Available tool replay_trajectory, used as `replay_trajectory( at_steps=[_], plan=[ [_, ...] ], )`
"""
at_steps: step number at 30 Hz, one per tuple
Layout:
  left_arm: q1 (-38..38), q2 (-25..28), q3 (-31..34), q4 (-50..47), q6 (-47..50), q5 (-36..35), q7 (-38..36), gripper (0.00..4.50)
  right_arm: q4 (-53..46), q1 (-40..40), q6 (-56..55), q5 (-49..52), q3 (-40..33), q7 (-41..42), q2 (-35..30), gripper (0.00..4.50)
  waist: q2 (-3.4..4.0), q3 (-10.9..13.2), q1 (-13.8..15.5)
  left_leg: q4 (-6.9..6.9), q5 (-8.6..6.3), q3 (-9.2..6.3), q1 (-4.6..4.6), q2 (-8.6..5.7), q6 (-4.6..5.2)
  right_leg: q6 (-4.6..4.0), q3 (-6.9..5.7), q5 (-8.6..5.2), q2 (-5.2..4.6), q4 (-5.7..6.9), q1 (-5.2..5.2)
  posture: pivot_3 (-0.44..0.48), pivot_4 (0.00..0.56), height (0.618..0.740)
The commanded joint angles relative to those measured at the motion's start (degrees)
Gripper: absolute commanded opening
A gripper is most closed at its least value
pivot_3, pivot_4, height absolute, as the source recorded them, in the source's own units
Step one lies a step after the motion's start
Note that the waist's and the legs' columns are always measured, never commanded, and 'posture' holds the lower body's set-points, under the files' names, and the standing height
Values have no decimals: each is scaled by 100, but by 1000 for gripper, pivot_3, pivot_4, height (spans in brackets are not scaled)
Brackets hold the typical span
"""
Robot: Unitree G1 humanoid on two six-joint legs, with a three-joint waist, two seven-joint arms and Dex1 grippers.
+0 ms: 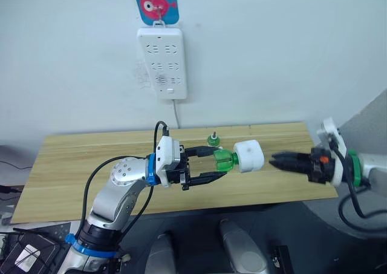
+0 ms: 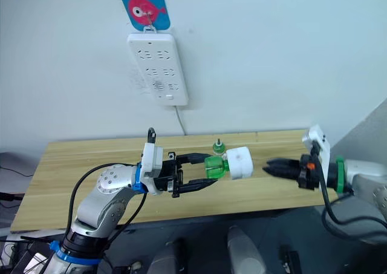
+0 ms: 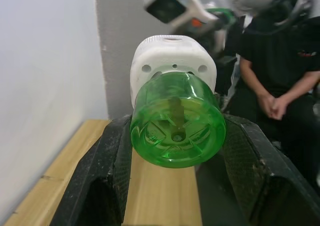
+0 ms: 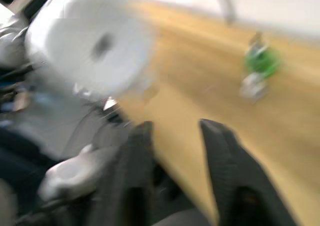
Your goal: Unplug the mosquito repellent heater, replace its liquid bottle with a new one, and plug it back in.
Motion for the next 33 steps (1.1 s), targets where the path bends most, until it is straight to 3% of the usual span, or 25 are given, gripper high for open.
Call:
replay_trajectory(
  at_steps=[1, 5, 13, 19, 27, 33],
  plan=[
    [-45, -6, -18, -354, -5, -163, -82, 2324, -12, -384, 59, -150, 333, 139, 375, 0, 0, 0, -15, -3, 0, -4, 0, 1, 0, 0, -4, 0, 1, 0, 0, -244, 210, 733],
    [-98, -69, 7, -370, -65, -121, -55, 2324, -386, -457, 370, -30, 659, 305, 664, 0, 0, 0, -7, -12, -1, -11, -2, 0, 1, 1, -12, -1, 1, 0, -2, -235, 210, 733],
    [-46, -151, -10, 51, -699, 422, 26, 2324, -1128, -132, 1456, 1554, 27, 1, 503, 0, 0, 0, 30, -6, -3, -12, -4, -2, 4, 4, -10, -3, 0, 0, 1, -236, 210, 733],
    [12, -186, -57, 256, -1011, 579, -37, 2323, -952, -486, 1578, 2724, -192, -1041, 727, 0, -1, -1, -25, 1, -2, -7, -3, -2, 4, 3, 0, -2, 0, 1, 3, -240, 213, 733],
    [77, -137, -79, 130, -871, 442, -67, 2323, 67, -1213, 1442, 2747, -367, -2079, 1231, 0, -1, -1, -11, -1, -3, -7, -5, -2, 5, 4, -1, -1, 0, 1, 2, -231, 210, 733],
    [104, -111, -56, -142, -532, 146, -16, 2323, 398, -1137, 1223, 1893, -222, -2371, 1527, 0, -1, -2, -10, -2, -3, -9, -6, -1, 6, 4, -4, -1, 1, 1, 1, -235, 210, 733]
  ],
)
